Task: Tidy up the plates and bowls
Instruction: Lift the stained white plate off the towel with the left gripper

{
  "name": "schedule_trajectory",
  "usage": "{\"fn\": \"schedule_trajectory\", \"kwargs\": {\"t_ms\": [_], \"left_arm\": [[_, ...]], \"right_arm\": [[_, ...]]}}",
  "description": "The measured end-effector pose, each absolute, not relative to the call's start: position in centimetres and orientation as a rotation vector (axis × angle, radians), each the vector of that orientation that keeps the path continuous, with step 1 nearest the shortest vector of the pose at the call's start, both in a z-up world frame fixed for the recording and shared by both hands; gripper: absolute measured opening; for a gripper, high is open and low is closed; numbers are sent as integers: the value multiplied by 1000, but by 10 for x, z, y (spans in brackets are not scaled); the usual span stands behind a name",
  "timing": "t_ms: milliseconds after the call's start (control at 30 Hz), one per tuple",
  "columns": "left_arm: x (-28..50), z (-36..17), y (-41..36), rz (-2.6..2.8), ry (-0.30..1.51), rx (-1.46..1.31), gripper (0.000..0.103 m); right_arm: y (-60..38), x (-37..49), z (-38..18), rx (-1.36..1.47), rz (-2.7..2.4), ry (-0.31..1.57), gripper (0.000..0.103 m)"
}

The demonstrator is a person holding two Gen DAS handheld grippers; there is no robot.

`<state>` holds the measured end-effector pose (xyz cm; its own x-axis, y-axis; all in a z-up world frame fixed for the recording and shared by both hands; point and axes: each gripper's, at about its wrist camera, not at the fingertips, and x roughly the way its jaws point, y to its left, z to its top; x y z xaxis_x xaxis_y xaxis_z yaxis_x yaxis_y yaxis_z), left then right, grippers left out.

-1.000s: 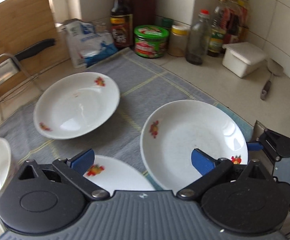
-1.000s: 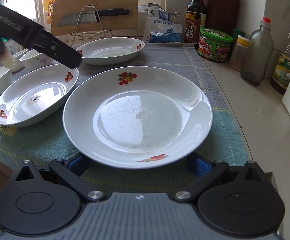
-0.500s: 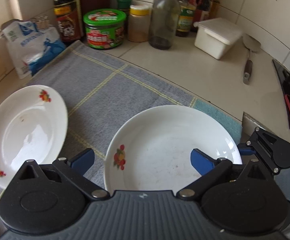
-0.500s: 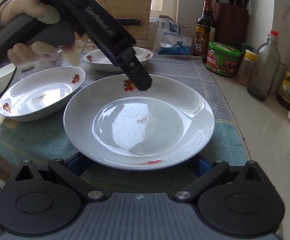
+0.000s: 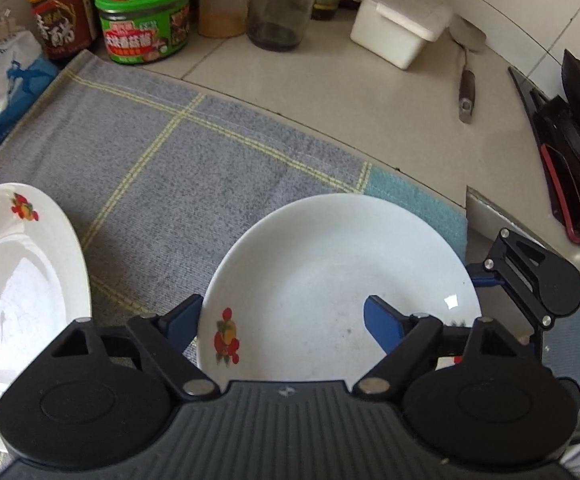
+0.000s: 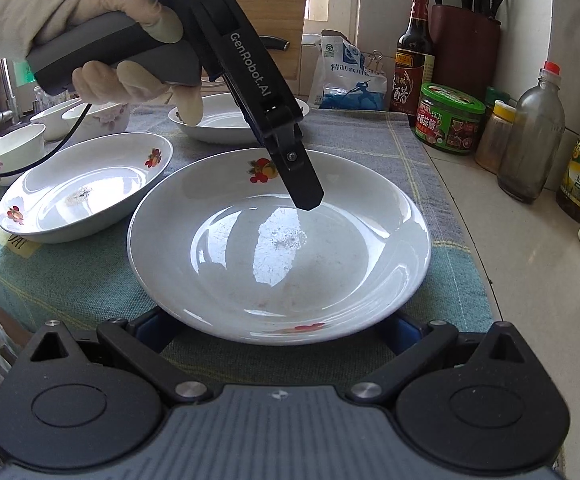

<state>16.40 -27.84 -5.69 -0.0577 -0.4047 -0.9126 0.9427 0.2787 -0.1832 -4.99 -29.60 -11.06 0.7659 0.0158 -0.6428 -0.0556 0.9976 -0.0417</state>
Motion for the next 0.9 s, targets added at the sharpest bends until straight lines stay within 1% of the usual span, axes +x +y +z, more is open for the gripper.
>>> {"fn": "schedule_trajectory", "kwargs": {"t_ms": [167, 333, 600, 900], "left_arm": [[176, -61, -284, -1281, 1218, 629, 85], [179, -66, -289, -1307, 1255, 651, 85], [179, -70, -291, -1307, 1264, 653, 85], [186, -62, -295, -1325, 1240, 627, 85]], "right_arm": [[-296, -49, -110, -59, 41, 706, 103], [-296, -46, -109, -58, 41, 718, 103], [-296, -42, -107, -53, 41, 752, 103], [-304, -36, -100, -54, 40, 768, 103]]}}
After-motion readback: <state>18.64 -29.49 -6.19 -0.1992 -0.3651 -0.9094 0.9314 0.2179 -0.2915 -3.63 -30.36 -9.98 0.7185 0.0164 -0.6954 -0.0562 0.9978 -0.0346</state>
